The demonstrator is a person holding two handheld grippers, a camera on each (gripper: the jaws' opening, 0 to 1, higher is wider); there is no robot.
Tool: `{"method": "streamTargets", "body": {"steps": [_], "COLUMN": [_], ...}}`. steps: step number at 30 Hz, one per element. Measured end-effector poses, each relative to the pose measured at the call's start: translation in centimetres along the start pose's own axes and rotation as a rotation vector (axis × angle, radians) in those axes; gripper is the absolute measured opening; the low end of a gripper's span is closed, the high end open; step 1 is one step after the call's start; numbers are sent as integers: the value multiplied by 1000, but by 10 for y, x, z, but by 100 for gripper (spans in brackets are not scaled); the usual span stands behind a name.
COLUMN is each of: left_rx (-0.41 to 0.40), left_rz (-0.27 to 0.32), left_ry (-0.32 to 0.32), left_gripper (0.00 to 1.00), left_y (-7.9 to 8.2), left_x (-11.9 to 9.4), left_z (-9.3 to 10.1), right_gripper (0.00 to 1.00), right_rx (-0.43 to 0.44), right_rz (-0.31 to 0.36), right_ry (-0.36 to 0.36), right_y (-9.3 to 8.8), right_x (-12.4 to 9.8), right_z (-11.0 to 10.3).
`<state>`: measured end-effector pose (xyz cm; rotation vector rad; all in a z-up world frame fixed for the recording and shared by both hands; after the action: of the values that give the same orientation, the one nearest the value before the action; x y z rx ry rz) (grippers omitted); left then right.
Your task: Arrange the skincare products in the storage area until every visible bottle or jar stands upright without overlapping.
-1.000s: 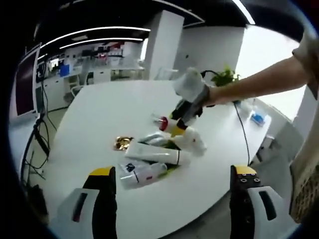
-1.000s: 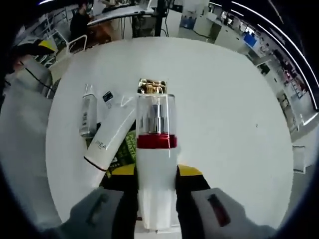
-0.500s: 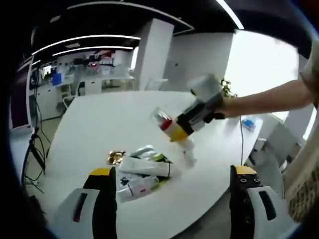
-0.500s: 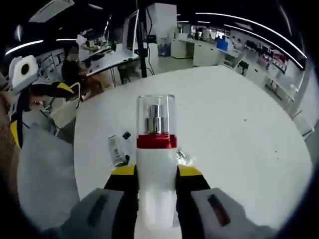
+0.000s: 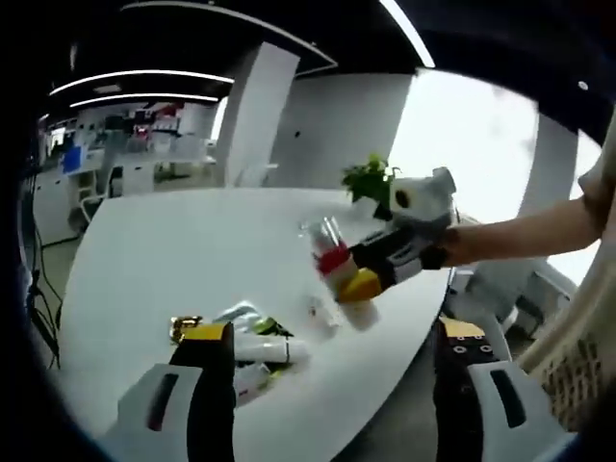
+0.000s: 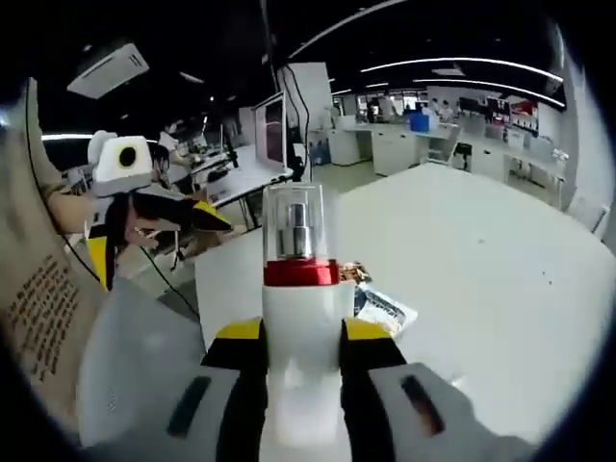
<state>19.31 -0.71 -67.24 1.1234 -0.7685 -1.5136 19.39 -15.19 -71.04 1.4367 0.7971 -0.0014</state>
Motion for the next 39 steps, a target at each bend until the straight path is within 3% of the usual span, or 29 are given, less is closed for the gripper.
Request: {"method": "streamTargets", "body": {"steps": [6,10,13,23,31,35,39], "left_rx": [-1,-33,-18,-12,23,59,71], "left_rz": [28,80,65,44,55,30,7], "left_ry": [-121,-198,-239,-359,-342,-323,-286], "left_gripper": [77,73,69,59,42,31,30], "left_y": [18,36,42,53,66,68,68], "left_x": [8,20,34,73,104,122,137], "left_z": [11,22,32,67,77,78,78], "right_gripper": [27,27,27,27,27,27,28], "right_rx": [120,143,160,176,168,178,179], "right_rz": [120,173,213,268,287,296,298], "right_ry": [51,103,150,316,414,444,452], "right_y": [12,23,29,30,21,15,11], "right_x": [-20,-33,-44,-77,-96,-99,-101], "right_z": [-29,-44,-52,-43,-23,-9,1]}}
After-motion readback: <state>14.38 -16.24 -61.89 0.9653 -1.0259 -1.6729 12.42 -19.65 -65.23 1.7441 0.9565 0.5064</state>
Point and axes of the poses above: the point that each gripper's makers call its tool centre point, and the gripper's own axes: x roughly forward along the fingers, z roughly to its right, y roughly out of its top, the point moved 4 cm from there along -x, roughly backward along the fingers, and after that the axes turned 12 degrees about -y, right-handed, at the moved point
